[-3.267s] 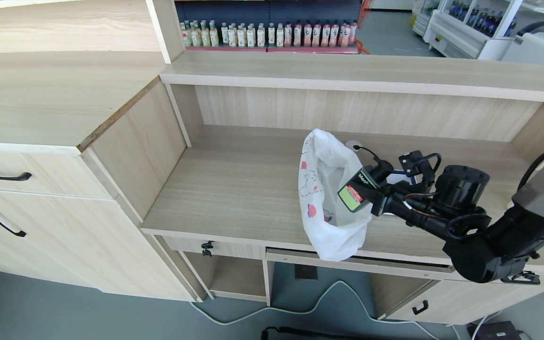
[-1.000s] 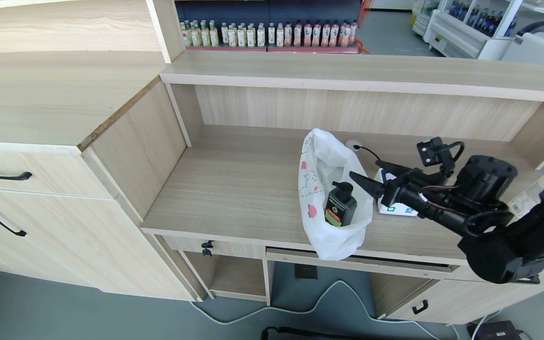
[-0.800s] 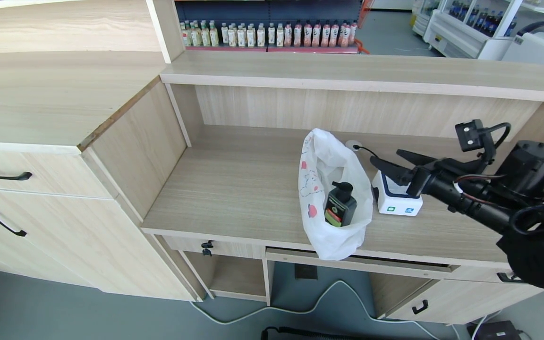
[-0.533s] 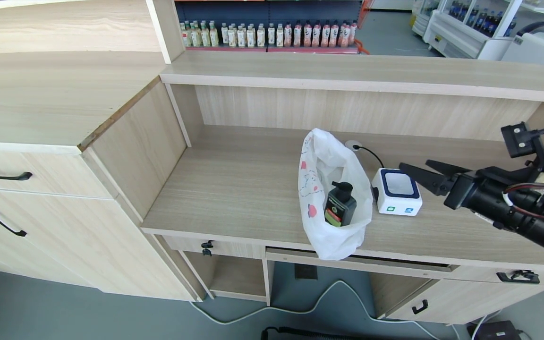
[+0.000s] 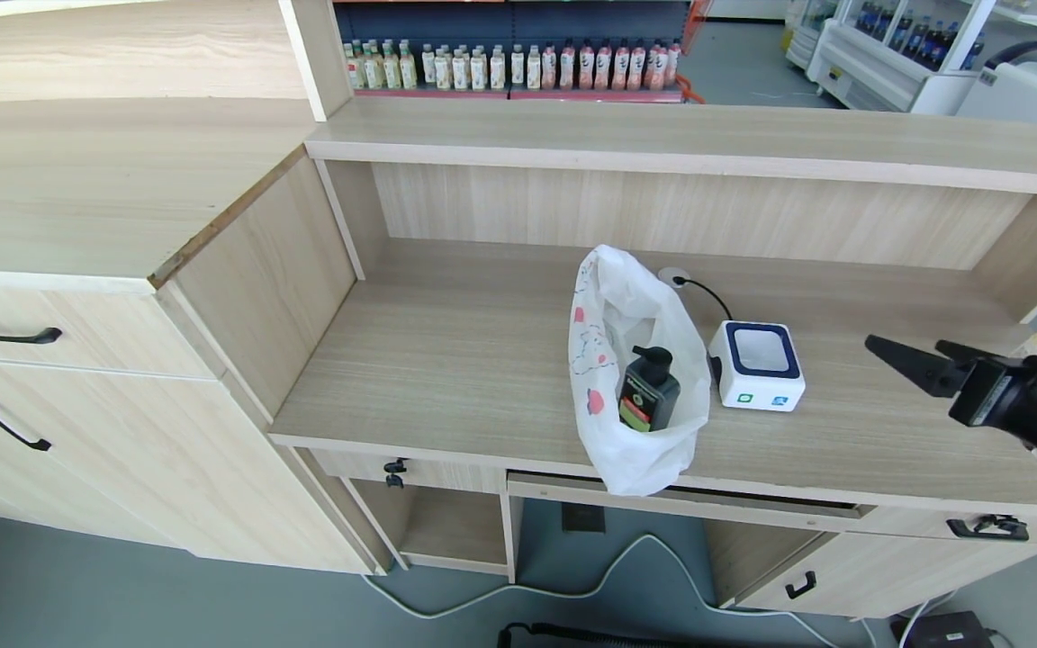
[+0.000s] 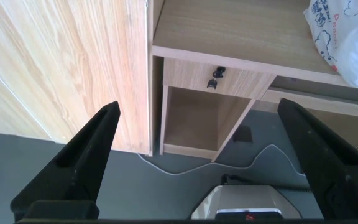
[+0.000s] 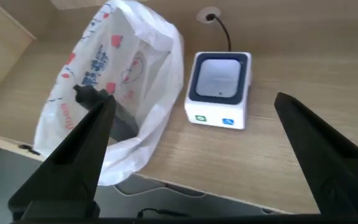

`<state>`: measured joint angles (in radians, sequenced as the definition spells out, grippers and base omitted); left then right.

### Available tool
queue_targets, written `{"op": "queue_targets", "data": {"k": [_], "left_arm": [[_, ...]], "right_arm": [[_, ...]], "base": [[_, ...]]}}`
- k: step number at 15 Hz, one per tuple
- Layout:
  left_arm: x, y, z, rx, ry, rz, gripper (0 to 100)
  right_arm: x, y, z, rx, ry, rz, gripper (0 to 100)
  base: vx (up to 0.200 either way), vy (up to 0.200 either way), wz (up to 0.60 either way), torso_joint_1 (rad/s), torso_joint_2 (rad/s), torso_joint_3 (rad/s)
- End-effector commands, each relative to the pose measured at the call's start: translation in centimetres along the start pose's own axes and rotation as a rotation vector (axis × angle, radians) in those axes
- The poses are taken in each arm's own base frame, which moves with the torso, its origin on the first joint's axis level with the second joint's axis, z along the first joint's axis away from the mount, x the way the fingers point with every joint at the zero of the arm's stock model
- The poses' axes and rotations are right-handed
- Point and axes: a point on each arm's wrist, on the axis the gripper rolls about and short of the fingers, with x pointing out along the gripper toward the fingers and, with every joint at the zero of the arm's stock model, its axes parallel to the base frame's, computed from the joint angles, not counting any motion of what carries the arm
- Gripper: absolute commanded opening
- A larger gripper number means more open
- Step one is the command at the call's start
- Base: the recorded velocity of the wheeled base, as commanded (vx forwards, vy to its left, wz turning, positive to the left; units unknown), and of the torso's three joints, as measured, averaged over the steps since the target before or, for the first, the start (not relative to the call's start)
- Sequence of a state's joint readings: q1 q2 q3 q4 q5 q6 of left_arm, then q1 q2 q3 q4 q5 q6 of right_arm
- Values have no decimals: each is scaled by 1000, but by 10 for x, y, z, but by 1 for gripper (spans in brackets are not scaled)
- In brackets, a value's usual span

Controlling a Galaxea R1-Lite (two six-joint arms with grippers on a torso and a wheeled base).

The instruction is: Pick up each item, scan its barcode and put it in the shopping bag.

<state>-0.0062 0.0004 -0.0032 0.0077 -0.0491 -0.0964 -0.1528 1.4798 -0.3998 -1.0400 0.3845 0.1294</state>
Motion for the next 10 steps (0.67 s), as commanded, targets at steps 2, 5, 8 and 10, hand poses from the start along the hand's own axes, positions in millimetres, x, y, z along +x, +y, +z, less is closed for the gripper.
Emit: {"op": "queue_targets", "data": {"k": [2, 5, 8, 10], "left_arm": [[0, 0, 0, 0, 0, 0, 100], [0, 0, 0, 0, 0, -1, 100], [0, 0, 0, 0, 0, 0, 100], [0, 0, 0, 0, 0, -1, 100]], "right_arm": [[-25, -14, 5, -24, 13, -223, 100], [-36, -50, -11, -168, 138, -447, 100], [-35, -78, -20, -204, 149, -546, 100], [-38, -79, -22, -301, 142, -562, 100]], "base": [[0, 0, 0, 0, 0, 0], [0, 0, 0, 0, 0, 0], [0, 0, 0, 0, 0, 0], [0, 0, 0, 0, 0, 0]]}}
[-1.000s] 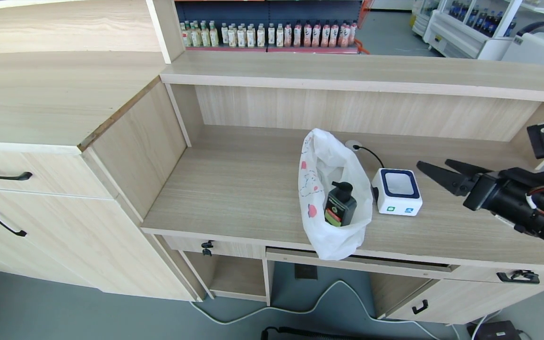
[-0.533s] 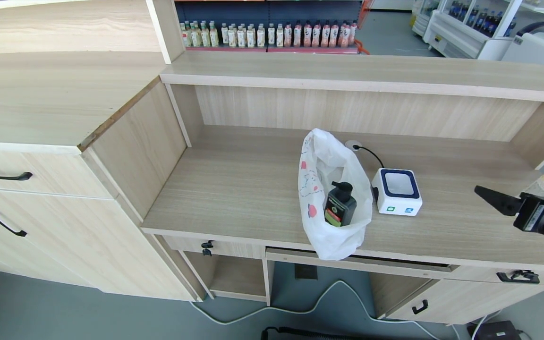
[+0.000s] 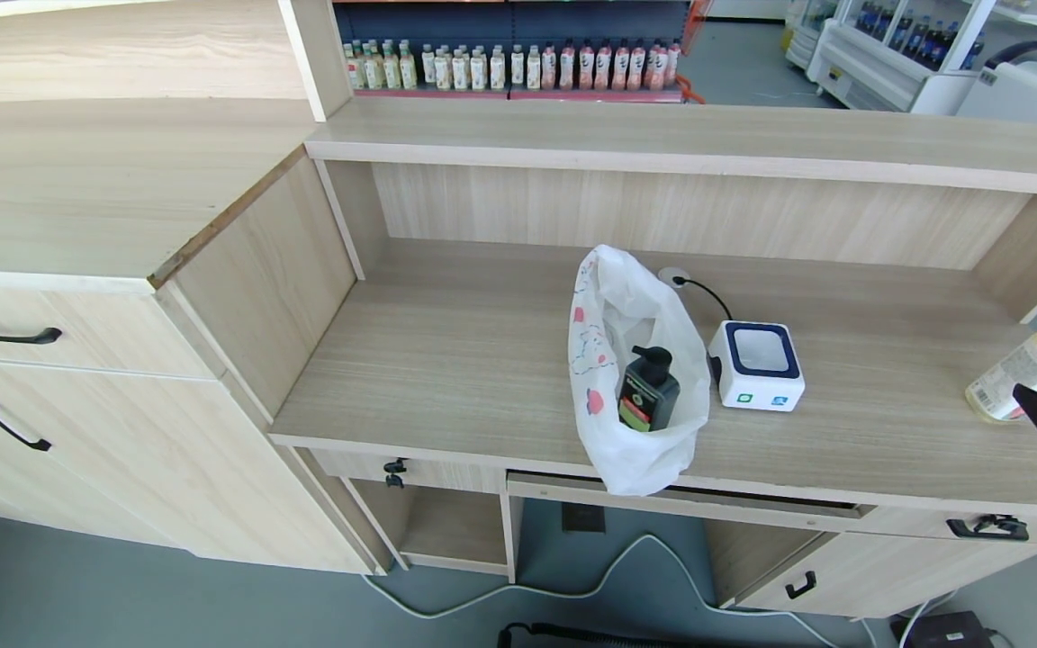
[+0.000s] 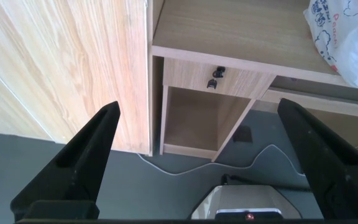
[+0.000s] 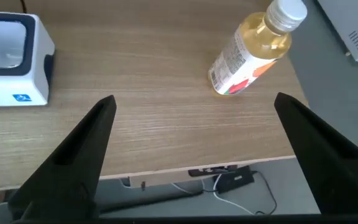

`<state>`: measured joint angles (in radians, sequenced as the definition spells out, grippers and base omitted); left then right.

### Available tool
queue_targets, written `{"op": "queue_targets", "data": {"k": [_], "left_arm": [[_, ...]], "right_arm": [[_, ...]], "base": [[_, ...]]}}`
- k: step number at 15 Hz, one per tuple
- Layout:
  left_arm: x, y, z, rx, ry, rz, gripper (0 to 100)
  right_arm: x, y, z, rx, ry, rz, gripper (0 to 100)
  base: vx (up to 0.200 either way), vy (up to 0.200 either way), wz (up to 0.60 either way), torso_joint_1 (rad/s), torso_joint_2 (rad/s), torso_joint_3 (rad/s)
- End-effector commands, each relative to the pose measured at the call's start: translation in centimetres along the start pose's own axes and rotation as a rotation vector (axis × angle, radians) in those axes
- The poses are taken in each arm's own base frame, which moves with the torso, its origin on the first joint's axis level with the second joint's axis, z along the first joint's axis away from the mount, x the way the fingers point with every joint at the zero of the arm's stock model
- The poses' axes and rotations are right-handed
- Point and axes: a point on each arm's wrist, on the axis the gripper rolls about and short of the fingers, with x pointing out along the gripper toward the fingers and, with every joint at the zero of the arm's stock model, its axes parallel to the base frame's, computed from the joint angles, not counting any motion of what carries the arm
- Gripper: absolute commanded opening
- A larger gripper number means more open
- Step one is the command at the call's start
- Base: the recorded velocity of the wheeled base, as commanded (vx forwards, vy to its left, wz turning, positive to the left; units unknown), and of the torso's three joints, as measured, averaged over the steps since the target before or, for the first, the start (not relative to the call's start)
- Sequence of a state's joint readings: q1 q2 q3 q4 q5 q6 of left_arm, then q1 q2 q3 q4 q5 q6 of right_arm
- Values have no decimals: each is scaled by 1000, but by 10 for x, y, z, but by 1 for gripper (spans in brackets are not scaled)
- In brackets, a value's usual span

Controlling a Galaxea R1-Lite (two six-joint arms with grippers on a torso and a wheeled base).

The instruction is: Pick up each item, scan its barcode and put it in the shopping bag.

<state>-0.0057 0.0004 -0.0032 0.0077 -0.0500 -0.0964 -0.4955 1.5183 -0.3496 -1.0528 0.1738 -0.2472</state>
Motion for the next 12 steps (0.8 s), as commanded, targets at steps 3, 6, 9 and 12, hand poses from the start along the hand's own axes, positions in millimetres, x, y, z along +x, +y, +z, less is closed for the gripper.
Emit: {"op": "queue_targets", "data": {"k": [3, 6, 9, 12], "left_arm": [[0, 0, 0, 0, 0, 0, 100], [0, 0, 0, 0, 0, 0, 100], [0, 0, 0, 0, 0, -1, 100], [0, 0, 0, 0, 0, -1, 100]], "right_arm": [[2, -6, -8, 5, -2, 12, 100], [-5, -1, -11, 30, -38, 51, 100], [0, -2, -14, 38, -32, 51, 100], [6, -2, -18, 34, -16, 53, 100]], "base": [[0, 0, 0, 0, 0, 0], [0, 0, 0, 0, 0, 0], [0, 0, 0, 0, 0, 0], [0, 0, 0, 0, 0, 0]]}}
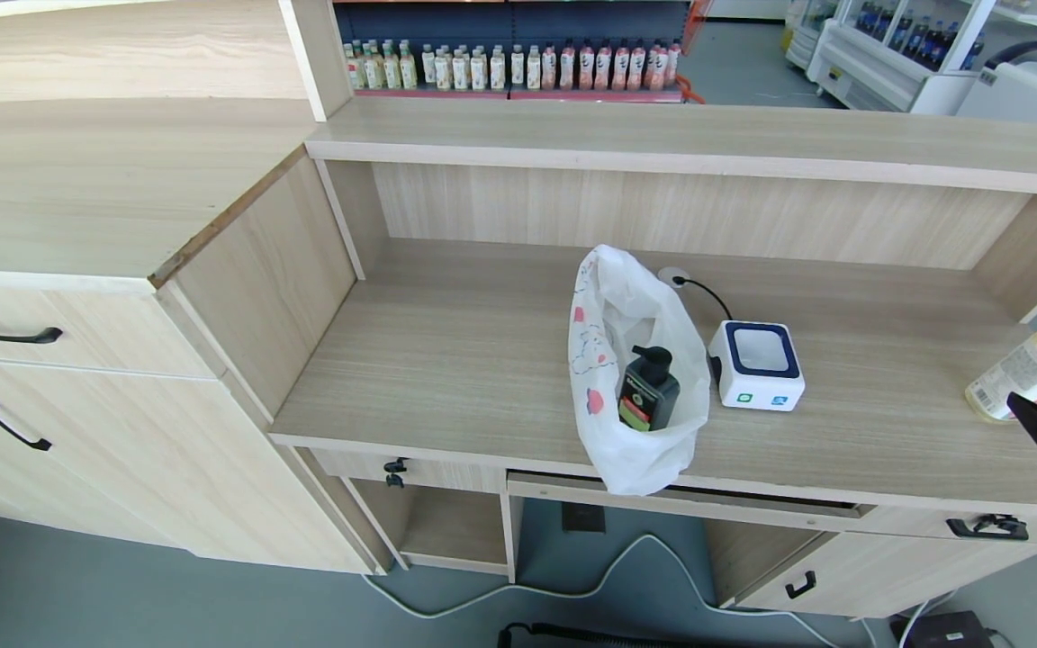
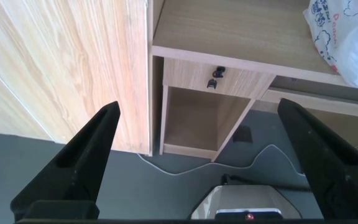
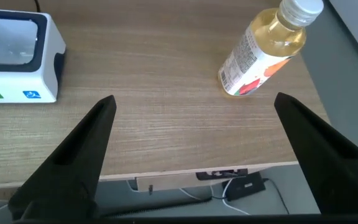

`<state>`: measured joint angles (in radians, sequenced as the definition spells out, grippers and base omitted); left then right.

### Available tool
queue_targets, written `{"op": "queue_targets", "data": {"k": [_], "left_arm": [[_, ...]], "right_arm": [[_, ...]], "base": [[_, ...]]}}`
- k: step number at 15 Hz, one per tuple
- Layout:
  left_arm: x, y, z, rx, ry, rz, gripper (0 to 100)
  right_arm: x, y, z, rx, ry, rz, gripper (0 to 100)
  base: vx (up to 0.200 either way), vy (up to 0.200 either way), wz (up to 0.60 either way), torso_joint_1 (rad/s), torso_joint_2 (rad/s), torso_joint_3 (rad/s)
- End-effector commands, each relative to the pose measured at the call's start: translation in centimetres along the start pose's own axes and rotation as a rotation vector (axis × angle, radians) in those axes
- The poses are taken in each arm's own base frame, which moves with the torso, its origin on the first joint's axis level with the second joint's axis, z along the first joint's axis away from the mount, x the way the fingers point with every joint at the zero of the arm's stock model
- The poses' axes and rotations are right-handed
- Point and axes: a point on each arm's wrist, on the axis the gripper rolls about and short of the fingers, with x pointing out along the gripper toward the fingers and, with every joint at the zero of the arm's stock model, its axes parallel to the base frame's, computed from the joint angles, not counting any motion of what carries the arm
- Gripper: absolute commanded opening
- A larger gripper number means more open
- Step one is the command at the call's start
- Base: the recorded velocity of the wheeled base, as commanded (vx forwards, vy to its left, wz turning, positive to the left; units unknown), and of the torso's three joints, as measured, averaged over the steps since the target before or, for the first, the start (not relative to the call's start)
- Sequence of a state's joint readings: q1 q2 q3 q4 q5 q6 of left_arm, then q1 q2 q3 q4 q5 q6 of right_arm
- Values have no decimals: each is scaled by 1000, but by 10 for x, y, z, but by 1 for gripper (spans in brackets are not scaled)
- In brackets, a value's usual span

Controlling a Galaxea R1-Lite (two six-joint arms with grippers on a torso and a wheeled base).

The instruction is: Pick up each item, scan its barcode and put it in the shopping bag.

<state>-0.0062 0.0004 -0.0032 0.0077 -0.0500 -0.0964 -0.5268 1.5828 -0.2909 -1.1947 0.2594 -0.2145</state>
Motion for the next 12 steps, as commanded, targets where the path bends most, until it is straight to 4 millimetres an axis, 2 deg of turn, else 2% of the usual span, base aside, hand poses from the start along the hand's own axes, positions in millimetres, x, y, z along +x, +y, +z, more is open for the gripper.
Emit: {"op": "queue_targets", "data": {"k": [1, 6, 12], "left_arm": [[0, 0, 0, 0, 0, -1, 100], [0, 0, 0, 1, 0, 1, 100], [0, 0, 0, 7, 0, 1, 100]], "right_arm": [[3, 0, -3, 2, 14, 4, 100], [4, -3, -3, 3, 12, -8, 100], [4, -2, -5, 5, 22, -9, 100]], "base": [[0, 0, 0, 0, 0, 0], [0, 0, 0, 0, 0, 0], [0, -200, 0, 2, 2, 2]]}}
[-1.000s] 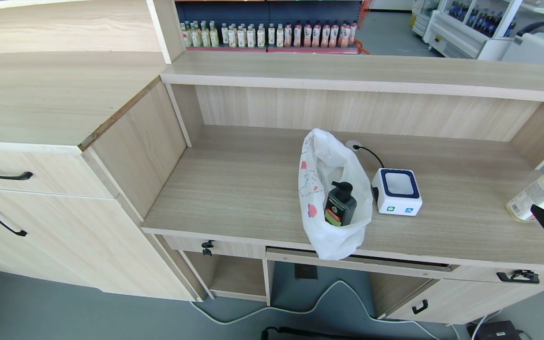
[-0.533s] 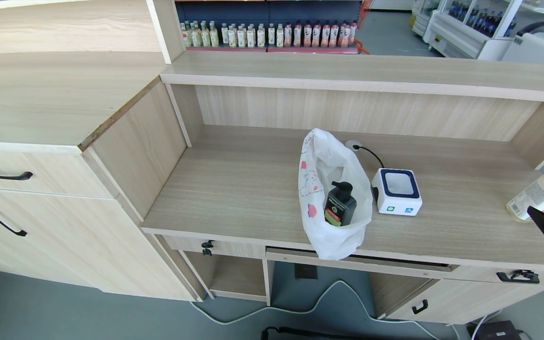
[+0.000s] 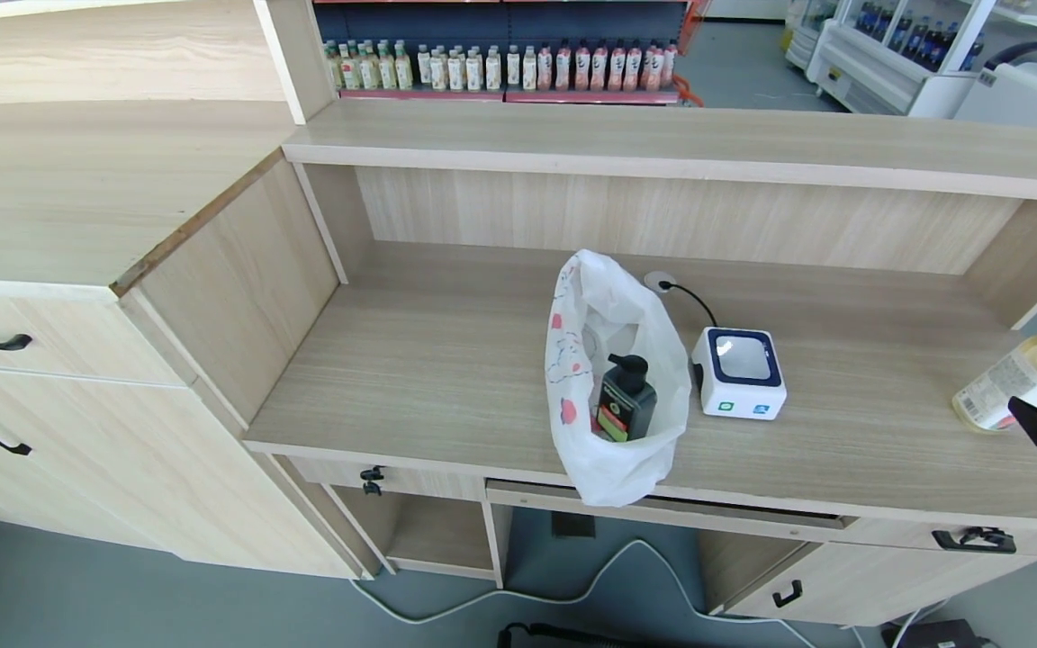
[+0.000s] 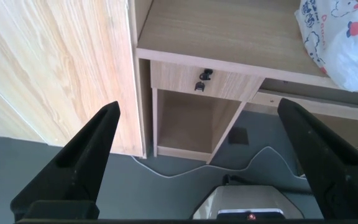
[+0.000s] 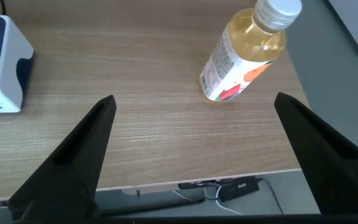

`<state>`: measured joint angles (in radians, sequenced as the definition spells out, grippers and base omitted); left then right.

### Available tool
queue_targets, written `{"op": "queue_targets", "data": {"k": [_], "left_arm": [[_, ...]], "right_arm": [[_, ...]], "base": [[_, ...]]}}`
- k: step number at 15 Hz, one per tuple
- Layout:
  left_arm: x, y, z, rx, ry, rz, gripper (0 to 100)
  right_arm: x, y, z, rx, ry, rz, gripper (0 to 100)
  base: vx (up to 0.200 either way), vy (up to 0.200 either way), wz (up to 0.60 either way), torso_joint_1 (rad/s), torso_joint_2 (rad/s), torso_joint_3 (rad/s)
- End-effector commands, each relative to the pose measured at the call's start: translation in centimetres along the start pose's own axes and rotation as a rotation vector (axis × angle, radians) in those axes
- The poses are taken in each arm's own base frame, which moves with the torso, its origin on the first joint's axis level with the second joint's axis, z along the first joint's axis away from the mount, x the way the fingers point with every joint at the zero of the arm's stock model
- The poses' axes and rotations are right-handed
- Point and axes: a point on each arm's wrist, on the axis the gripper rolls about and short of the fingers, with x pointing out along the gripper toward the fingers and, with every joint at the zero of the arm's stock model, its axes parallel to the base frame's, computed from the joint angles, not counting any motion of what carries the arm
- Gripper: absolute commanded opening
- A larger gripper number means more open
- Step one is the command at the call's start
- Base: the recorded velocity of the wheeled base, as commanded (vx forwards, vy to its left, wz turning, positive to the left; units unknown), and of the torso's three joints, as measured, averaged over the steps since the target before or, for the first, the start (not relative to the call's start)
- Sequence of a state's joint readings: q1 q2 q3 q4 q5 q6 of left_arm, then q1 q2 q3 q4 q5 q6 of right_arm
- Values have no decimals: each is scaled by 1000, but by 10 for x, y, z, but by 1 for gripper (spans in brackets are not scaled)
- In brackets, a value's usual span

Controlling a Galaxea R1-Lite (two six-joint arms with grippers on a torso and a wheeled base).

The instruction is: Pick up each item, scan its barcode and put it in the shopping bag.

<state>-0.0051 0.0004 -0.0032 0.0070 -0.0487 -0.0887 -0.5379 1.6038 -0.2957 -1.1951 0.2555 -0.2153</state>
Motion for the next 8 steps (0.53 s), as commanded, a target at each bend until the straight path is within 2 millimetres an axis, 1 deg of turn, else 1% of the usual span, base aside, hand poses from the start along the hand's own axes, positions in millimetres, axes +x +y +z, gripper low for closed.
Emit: {"op": "queue_targets", "data": {"k": [1, 4, 8], "left_arm": [[0, 0, 0, 0, 0, -1, 100], [0, 0, 0, 1, 0, -1, 100], [0, 0, 0, 1, 0, -1, 100]], "right_arm": [[2, 0, -2, 2, 10, 4, 100], [9, -1, -11, -7, 44, 9, 100], [18, -6, -27, -22, 13, -24, 100]], "base": [[0, -200, 0, 2, 2, 7], [0, -200, 0, 2, 4, 4], [0, -200, 0, -4, 6, 5]]}}
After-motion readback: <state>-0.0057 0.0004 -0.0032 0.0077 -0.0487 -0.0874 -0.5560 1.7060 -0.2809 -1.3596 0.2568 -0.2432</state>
